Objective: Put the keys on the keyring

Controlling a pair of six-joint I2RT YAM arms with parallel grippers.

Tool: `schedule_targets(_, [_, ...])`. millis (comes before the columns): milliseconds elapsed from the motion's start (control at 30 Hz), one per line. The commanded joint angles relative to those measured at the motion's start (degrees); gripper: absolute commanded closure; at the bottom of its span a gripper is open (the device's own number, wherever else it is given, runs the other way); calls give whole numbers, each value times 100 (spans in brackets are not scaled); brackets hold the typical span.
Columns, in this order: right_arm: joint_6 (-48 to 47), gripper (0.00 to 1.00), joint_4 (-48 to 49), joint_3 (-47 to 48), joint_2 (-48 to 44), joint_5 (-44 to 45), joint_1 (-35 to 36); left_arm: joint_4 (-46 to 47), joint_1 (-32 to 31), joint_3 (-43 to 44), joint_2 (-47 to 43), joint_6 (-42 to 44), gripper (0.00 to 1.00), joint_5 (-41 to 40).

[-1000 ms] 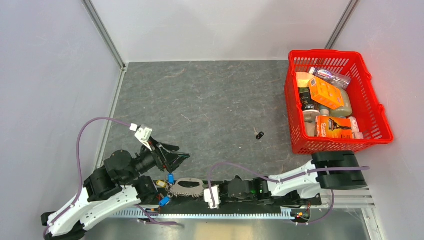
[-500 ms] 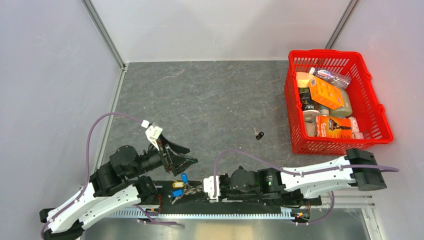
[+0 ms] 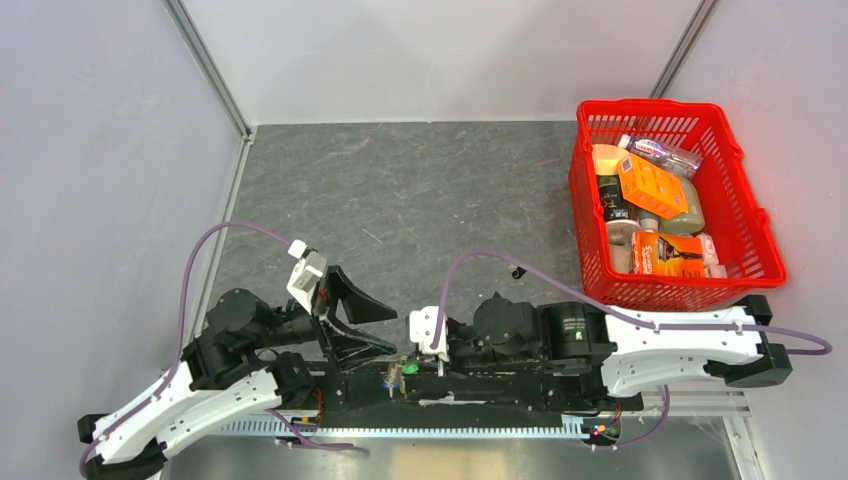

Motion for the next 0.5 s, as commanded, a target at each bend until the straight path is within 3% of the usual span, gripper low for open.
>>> schedule_targets(0, [476,100,-825,844,-214,-461,-145,639,20,303,75,359,18,797])
schedule_targets(467, [1354,100,-1964,2583,298,-1122,-302,1553,19,338,478,150,26,1259])
